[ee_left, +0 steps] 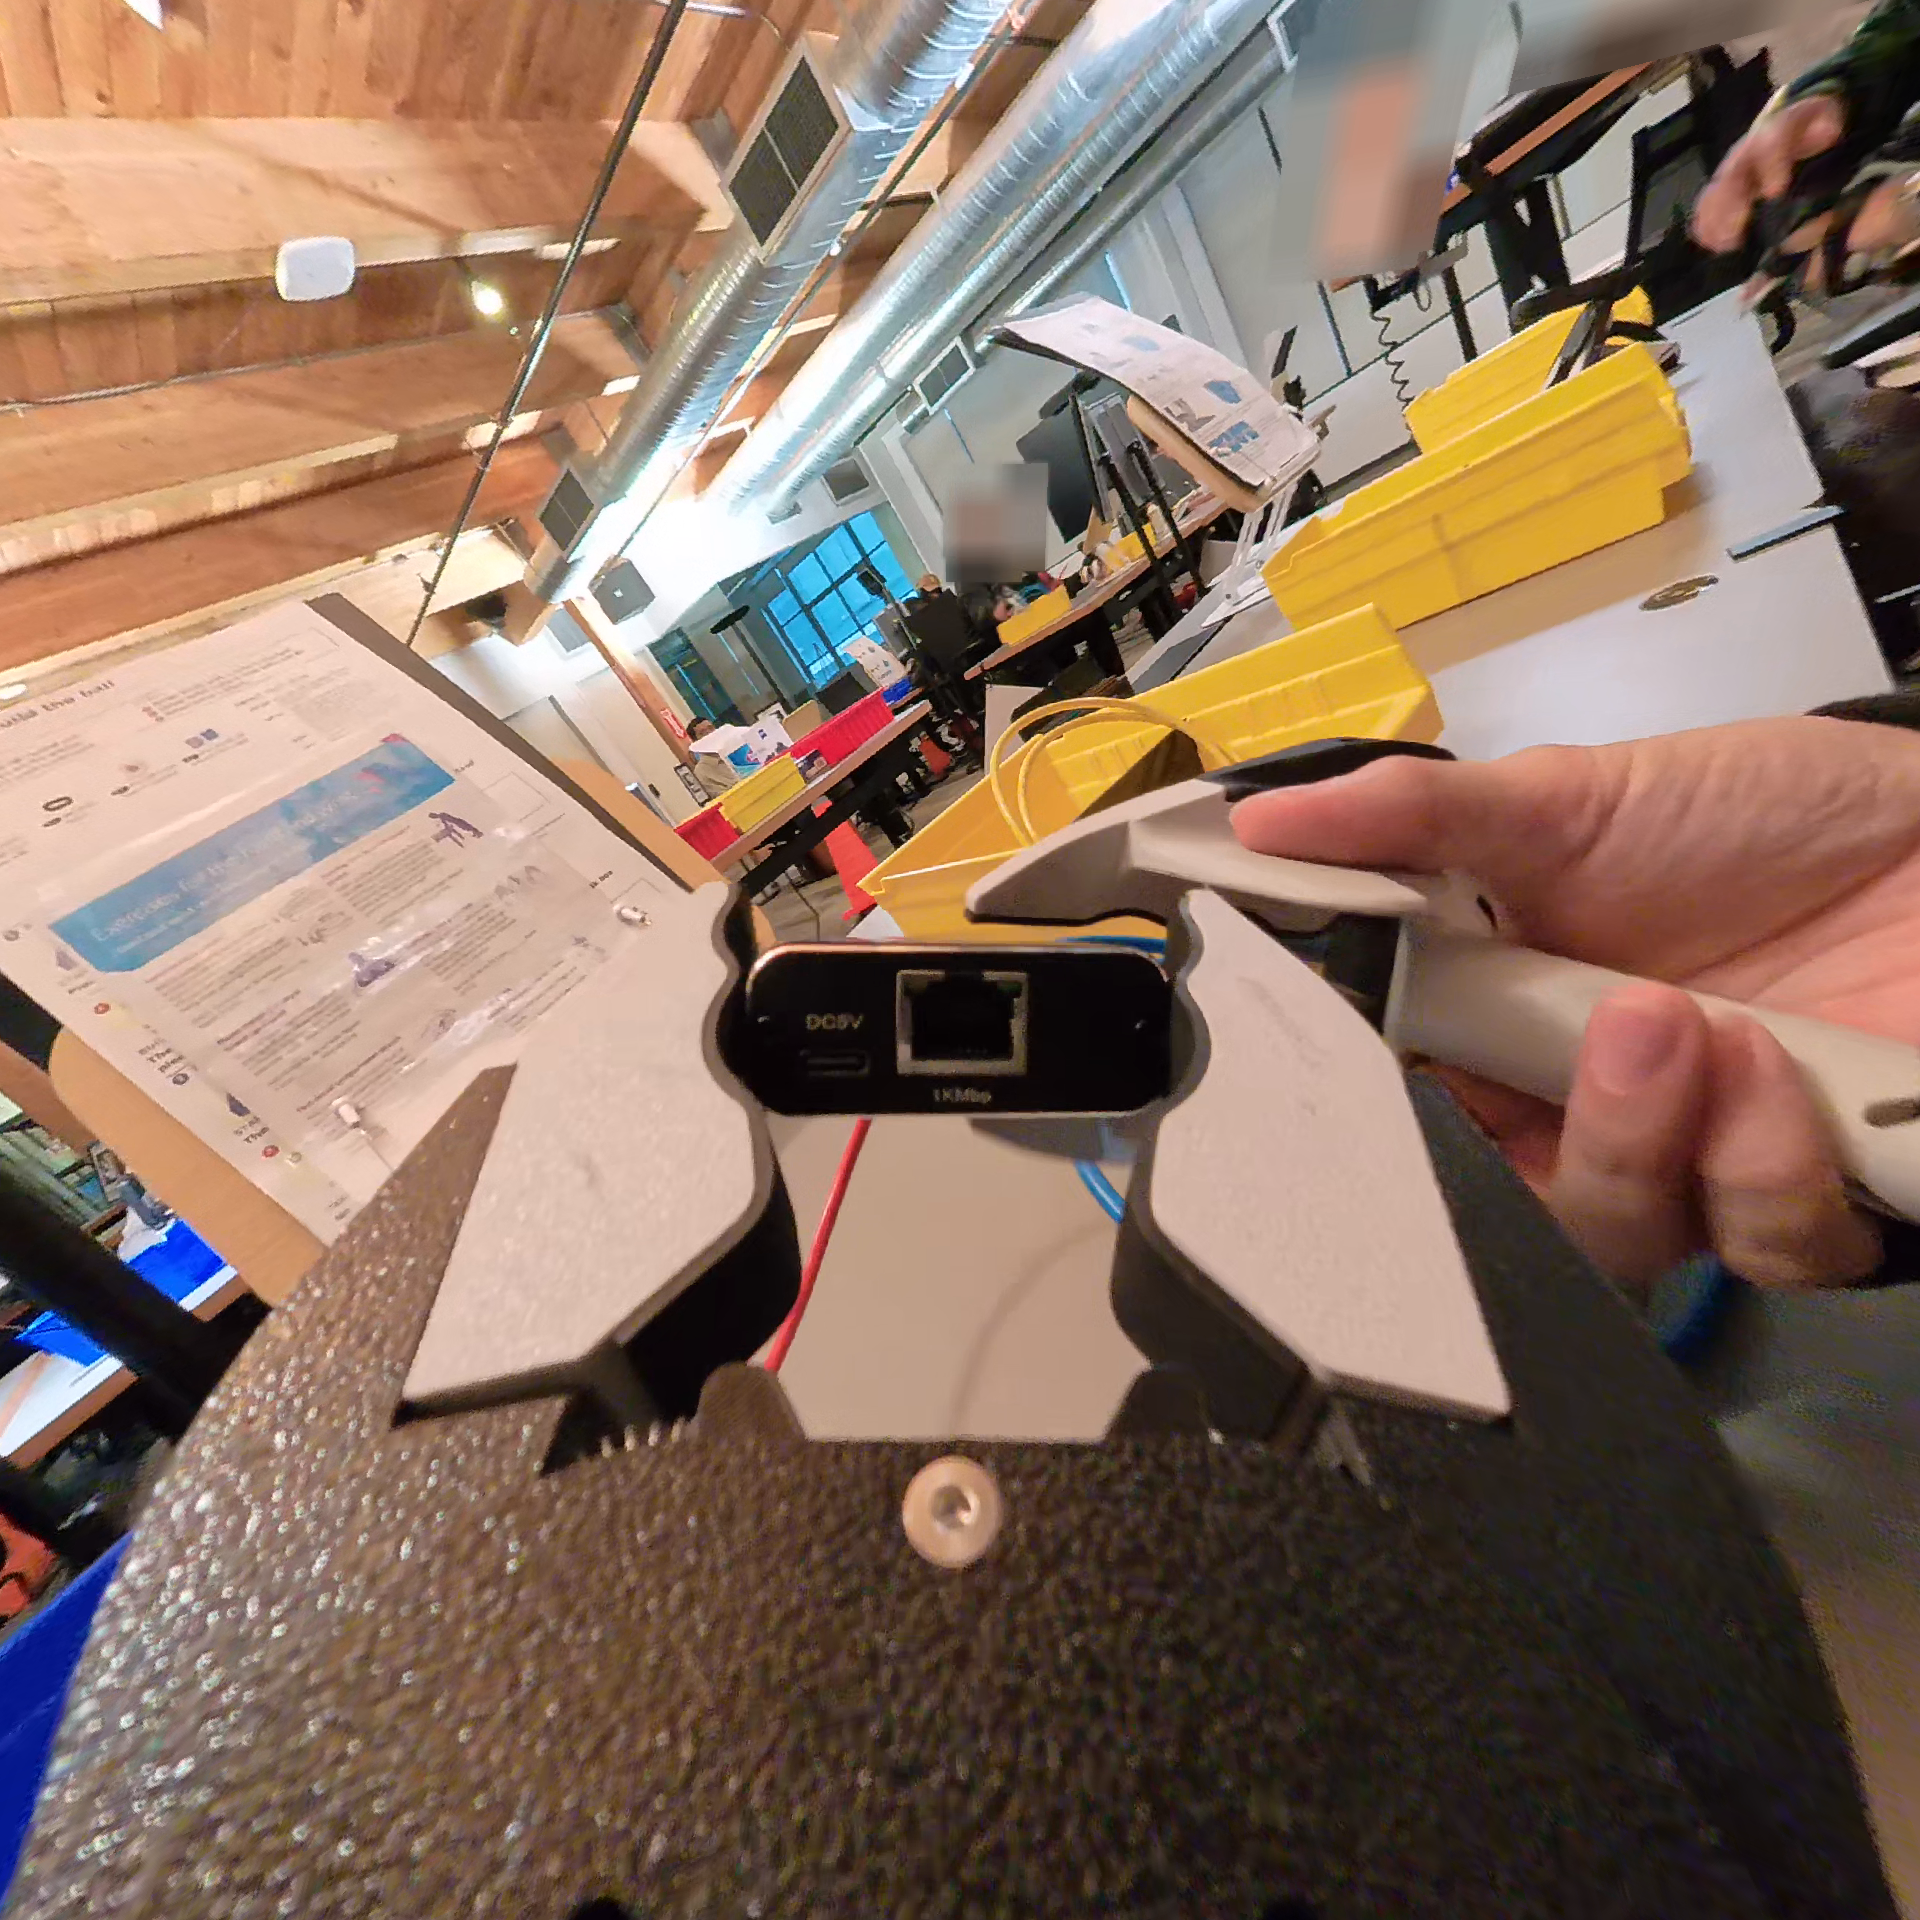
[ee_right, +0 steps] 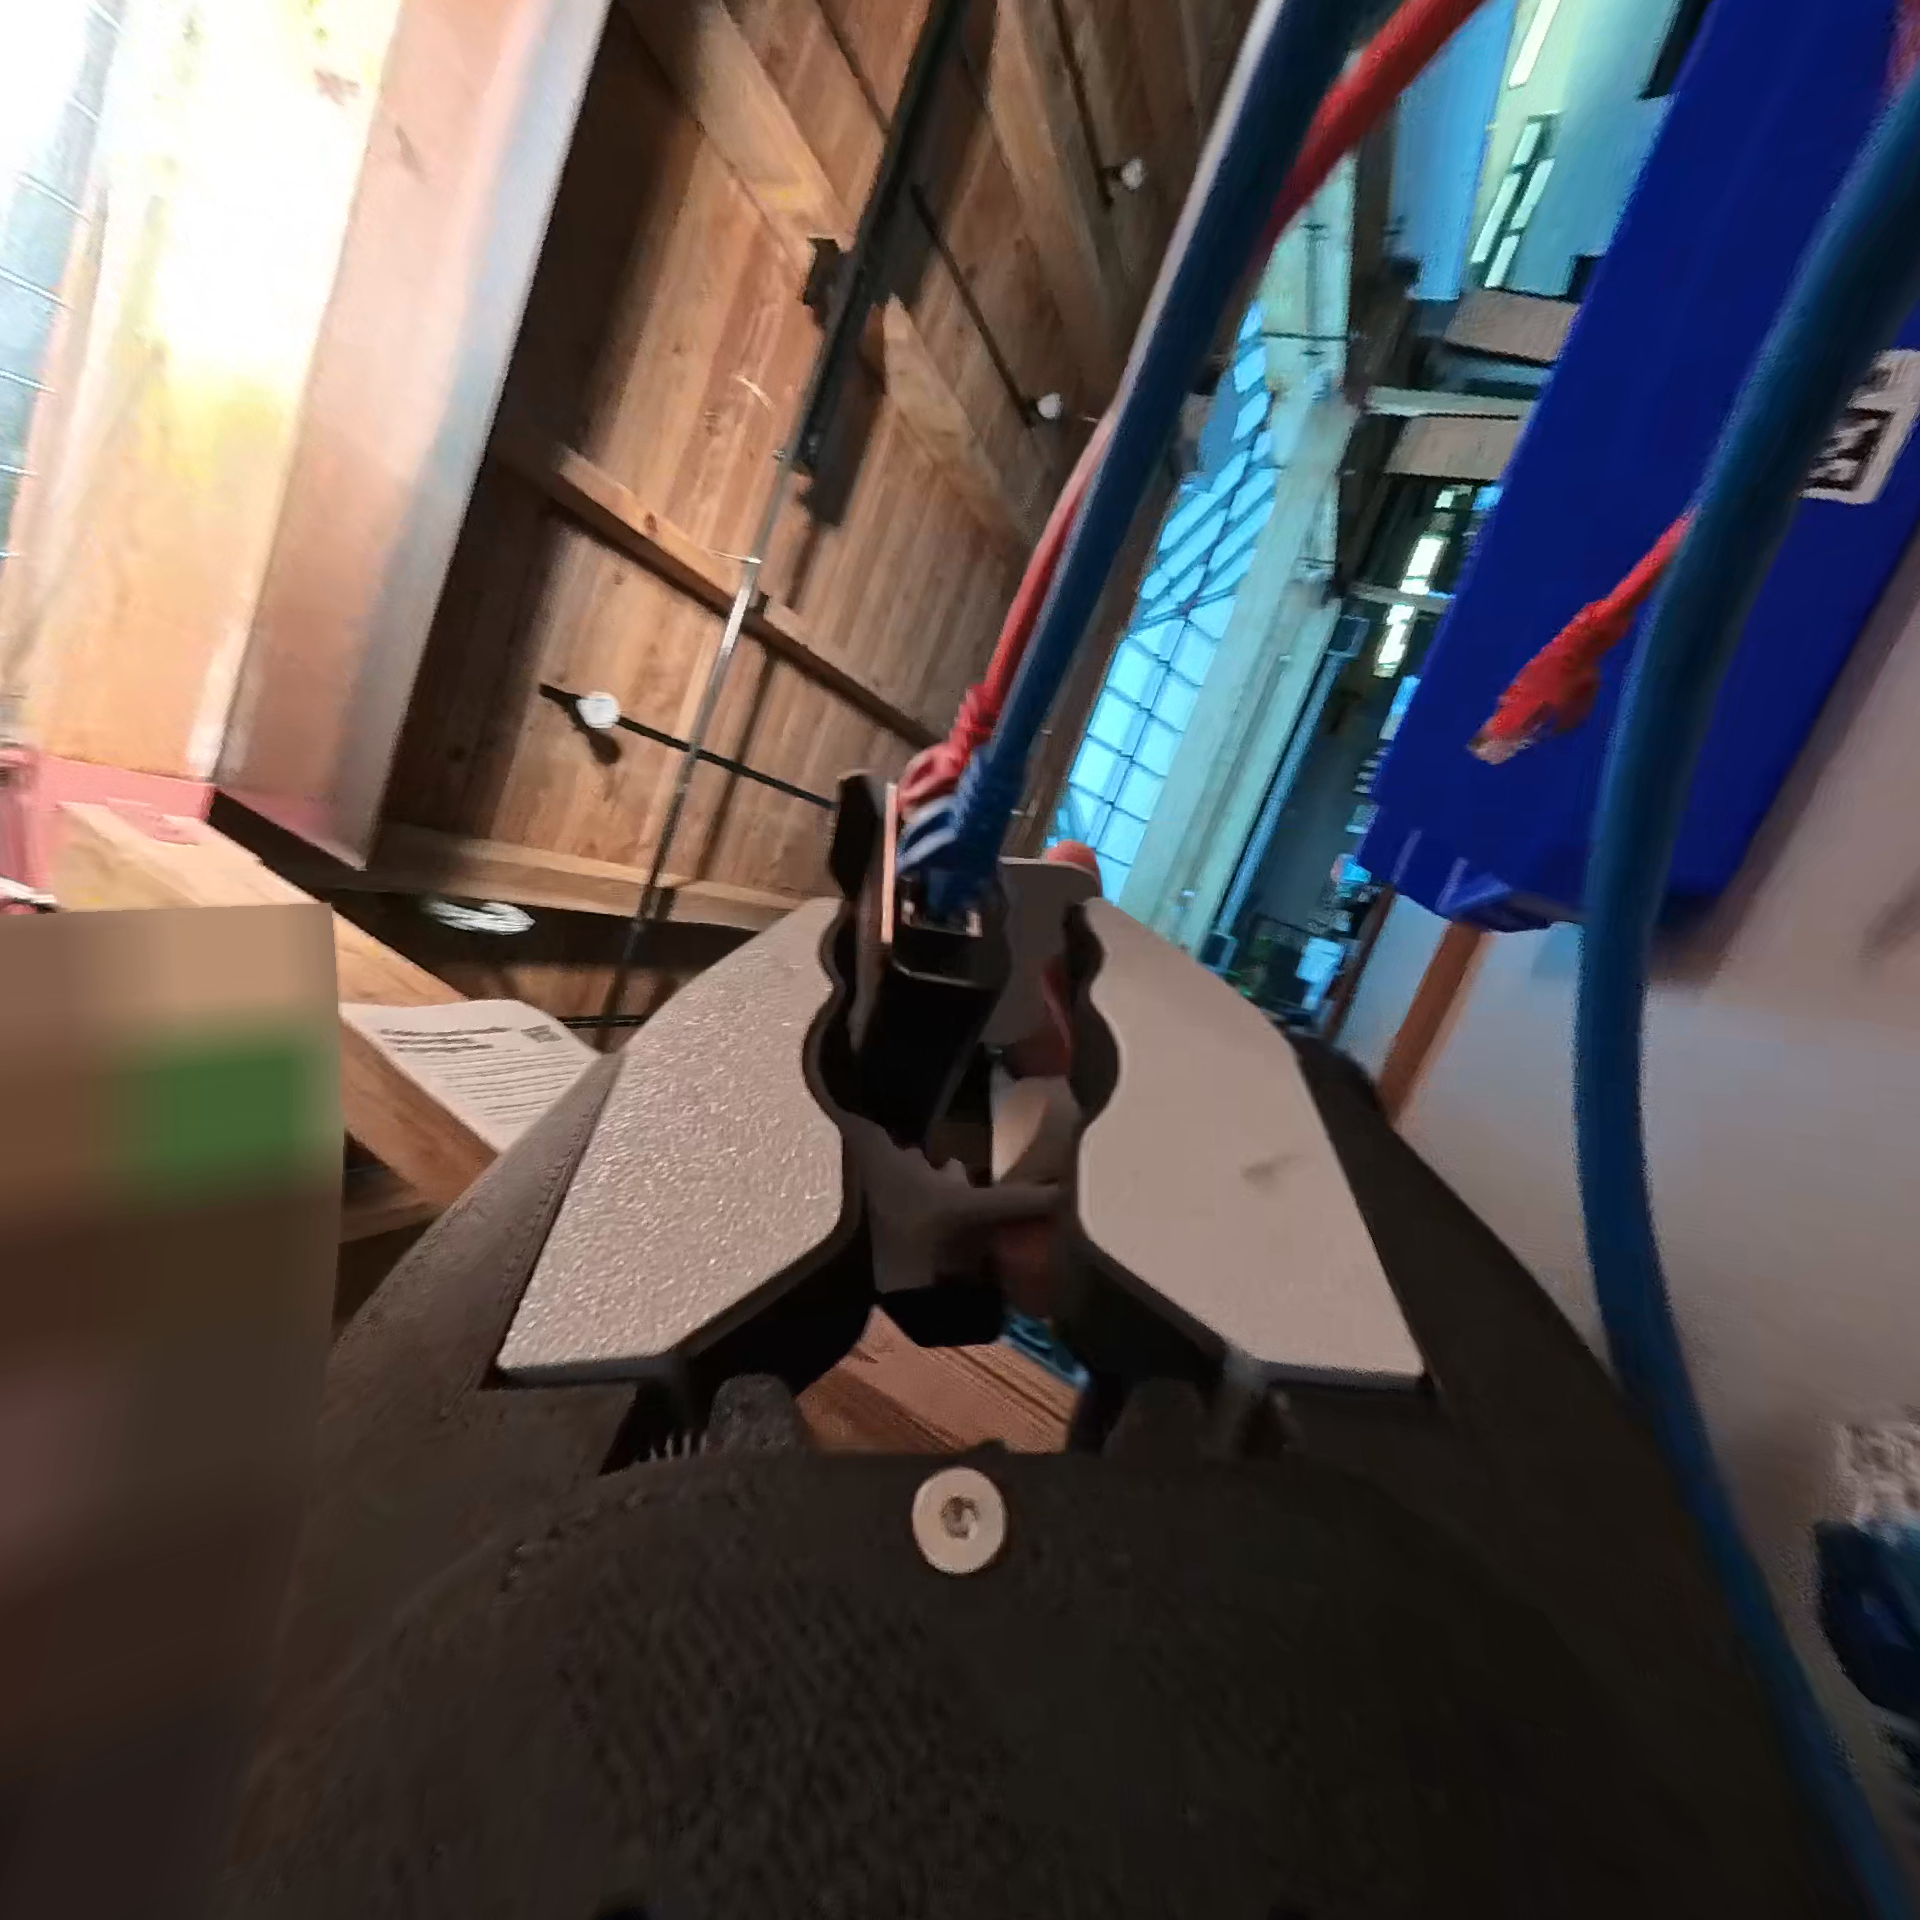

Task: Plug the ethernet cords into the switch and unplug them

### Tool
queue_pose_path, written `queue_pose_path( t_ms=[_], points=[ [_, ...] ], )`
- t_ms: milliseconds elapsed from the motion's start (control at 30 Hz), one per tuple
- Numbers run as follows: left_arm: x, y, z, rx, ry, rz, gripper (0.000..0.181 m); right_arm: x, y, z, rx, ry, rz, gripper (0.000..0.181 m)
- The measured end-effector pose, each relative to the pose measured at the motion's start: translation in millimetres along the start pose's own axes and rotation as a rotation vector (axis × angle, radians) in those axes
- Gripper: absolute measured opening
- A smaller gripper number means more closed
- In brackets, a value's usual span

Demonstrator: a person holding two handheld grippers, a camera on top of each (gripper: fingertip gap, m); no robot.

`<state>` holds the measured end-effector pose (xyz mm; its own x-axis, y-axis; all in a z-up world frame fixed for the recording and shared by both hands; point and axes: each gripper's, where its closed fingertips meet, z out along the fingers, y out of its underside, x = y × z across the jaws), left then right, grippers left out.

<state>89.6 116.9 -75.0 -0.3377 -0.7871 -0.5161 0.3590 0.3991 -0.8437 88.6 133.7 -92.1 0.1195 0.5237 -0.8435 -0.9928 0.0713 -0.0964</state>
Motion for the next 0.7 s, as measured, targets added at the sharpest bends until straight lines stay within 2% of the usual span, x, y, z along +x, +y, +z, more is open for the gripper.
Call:
queue_pose_path(
  t_ms=[33,200,400,500,600,700],
  points=[
    [1,0,0,0.006,0.007,-0.008,0.075,-5,-1,0,-0.001,-0.032,0.009,0.027],
    [3,7,-2,-0.033,0.049,-0.026,0.074,-6,0,0,-0.057,0.014,-0.108,0.026],
    [-4,19,1,-0.152,-0.047,0.037,0.074,-19,-9,-2,0.001,0.123,-0.457,0.024],
    [-5,18,1,-0.144,-0.069,-0.001,0.067,-32,-23,-7,0.080,0.156,-0.617,0.023],
    [-6,16,1,-0.128,-0.066,-0.058,0.062,-33,-24,-7,0.037,0.182,-0.675,0.023],
    [-8,16,-1,-0.104,-0.084,-0.036,0.062,-33,-22,-7,0.047,0.201,-0.718,0.023]
  ],
)
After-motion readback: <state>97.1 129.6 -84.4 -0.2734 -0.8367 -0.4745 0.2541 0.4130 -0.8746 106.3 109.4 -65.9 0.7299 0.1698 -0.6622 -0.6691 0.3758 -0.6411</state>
